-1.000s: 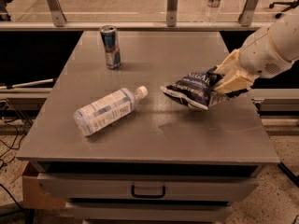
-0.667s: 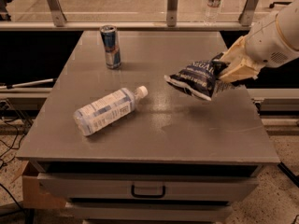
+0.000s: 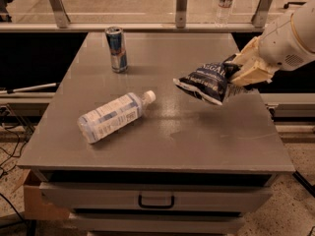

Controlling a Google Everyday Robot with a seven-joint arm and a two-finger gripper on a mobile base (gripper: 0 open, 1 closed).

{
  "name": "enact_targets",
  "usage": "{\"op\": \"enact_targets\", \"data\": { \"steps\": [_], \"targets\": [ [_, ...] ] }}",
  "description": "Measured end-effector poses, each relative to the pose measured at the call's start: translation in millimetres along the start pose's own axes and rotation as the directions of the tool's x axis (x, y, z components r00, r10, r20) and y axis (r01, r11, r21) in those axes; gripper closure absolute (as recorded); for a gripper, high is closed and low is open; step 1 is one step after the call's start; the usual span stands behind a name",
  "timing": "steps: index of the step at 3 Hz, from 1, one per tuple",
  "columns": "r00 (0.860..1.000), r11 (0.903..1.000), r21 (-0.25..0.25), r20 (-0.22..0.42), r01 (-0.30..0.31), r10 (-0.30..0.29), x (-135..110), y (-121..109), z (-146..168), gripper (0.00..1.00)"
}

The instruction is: Move blue chip bag near redbull can

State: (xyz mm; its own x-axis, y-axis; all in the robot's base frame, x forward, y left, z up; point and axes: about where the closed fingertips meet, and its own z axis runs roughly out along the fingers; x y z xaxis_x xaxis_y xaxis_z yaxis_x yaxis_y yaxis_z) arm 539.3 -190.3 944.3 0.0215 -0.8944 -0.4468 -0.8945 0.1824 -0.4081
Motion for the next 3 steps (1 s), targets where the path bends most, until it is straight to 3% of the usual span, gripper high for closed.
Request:
{"op": "enact_targets", "data": {
  "steps": [1,3],
  "targets": [
    [1.0,0.9984,0.048,-0.001,0.029,-0.029,-1,-26,10,1.0],
    [0.994,0.9821,0.158,0.005,0.103,-0.105,-4,-96,30,1.0]
  ]
}}
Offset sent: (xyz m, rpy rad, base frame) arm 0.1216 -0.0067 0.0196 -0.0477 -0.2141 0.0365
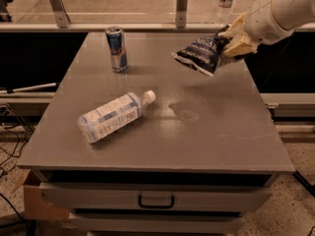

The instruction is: Move blue chip bag near redbull can

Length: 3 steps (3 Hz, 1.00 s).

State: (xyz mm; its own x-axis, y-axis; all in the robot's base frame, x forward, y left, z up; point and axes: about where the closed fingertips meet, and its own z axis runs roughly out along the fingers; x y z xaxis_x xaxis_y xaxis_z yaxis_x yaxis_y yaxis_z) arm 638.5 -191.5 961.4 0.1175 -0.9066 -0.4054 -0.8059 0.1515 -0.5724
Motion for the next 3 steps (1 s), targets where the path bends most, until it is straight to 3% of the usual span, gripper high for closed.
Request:
{"op": "enact_targets", "data": {
  "steps": [1,3],
  "targets": [
    [0.999,0.999,0.041,0.042,0.017,-0.018,-9,-25,21,1.0],
    [0.98,0.9991,0.026,0.193,0.034,-0.039,-45,-42,76,1.0]
  ]
}}
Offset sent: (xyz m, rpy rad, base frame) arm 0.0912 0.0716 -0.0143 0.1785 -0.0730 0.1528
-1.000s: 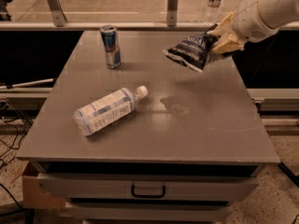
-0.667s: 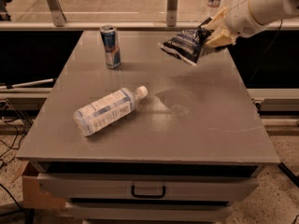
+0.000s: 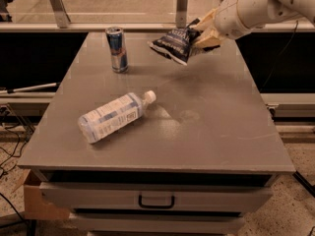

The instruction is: Move blue chip bag near redbull can

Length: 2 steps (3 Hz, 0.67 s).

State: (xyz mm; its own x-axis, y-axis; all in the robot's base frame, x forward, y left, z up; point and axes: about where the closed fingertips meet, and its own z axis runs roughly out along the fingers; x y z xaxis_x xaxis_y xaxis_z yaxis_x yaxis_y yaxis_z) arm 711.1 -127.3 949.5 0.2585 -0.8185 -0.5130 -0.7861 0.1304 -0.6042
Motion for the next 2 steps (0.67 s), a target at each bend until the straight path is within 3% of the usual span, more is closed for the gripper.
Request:
{"op": "enact_targets", "data": {
  "steps": [2],
  "targets": [
    [0.992,0.9977,-0.06,0.123,0.03,-0.023,-36,11,49,1.0]
  ]
}}
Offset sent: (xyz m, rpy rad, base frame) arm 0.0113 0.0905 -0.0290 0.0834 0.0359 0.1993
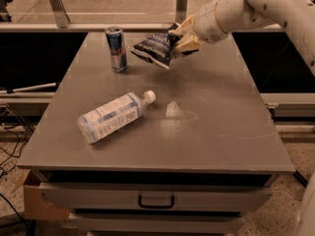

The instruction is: Move blue chip bag near redbull can

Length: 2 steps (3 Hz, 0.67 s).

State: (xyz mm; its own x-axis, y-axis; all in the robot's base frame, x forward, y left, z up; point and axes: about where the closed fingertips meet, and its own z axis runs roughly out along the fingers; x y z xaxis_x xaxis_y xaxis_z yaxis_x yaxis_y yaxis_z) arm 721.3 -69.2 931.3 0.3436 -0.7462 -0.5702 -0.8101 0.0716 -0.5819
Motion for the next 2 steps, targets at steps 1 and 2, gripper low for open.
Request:
{"op": "enact_targets", "data": {
  "steps": [1,2],
  "targets": [
    [0.999,0.9991,-0.041,0.038,0.011,-0.009,-11,7,22,1.0],
    [0.997,0.997,-0.075,0.071,0.018,-0.013,-22,13,39,1.0]
  ]
}}
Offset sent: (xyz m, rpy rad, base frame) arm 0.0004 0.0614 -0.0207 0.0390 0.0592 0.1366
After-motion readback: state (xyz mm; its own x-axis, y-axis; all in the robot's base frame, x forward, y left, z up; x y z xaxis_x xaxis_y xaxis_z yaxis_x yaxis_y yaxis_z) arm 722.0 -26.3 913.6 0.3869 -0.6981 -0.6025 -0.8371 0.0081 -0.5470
